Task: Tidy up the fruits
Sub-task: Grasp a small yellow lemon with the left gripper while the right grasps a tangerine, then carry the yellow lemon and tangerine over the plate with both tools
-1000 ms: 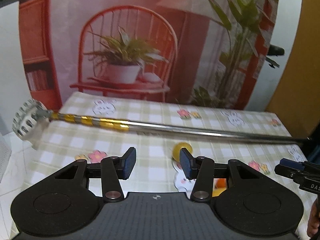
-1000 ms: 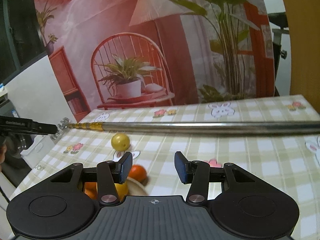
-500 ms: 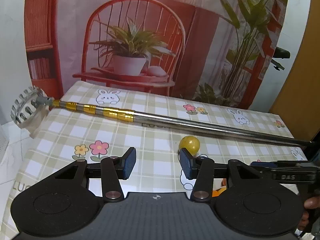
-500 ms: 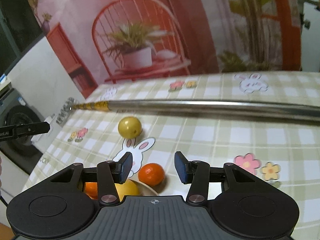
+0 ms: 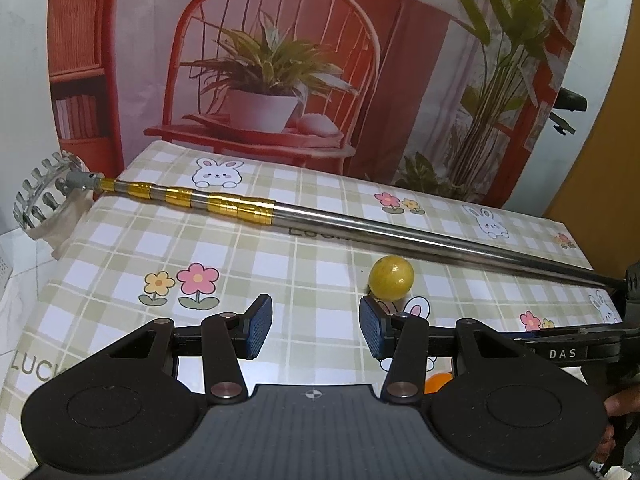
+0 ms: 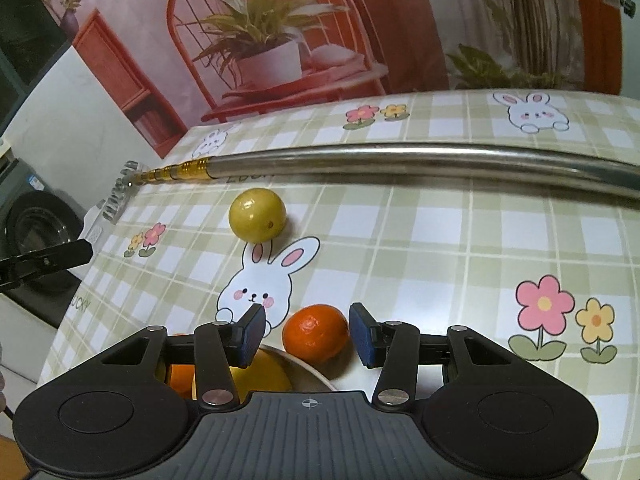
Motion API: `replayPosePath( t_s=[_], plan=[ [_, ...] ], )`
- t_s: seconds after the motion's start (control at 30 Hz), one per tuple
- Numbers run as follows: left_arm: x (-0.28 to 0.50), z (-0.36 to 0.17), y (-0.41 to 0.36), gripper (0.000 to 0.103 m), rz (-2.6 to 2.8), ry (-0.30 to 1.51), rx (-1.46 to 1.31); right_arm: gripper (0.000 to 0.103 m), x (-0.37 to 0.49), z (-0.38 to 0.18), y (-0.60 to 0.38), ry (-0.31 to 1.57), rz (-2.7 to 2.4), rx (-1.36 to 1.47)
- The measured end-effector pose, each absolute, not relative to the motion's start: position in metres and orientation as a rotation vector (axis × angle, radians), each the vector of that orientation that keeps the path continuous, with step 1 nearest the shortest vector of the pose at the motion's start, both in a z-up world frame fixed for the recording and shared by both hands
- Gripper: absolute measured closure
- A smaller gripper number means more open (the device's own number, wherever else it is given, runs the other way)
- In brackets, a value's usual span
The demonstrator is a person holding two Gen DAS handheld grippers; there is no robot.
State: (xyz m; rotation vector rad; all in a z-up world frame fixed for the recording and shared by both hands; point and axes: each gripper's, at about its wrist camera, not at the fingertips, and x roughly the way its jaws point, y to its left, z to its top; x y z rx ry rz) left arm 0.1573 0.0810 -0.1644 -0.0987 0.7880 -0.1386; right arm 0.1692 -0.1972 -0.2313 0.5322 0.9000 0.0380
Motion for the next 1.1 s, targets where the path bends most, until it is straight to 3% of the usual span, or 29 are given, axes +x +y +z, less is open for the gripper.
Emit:
replayPosePath(
  t_s=[0.23,0.6,1.1],
  plan=[
    [0.165,-0.168,0.069,0.052,-0.167,0.801,-0.079,0.069,0.166,-0.237,-0.204,0.908,0.037,0.569],
    [0.191,-0.172,0.029,0.052,-0.225,0.775,0.017,0.069,0.142,-0.22,-0.219,0.776,-0.015,0.496],
    [0.249,-0.211,-0.028,0.05,-0.278,0.799,0.184,0.069,0.083,-0.221,-0.27,0.628,-0.181,0.628]
  ],
)
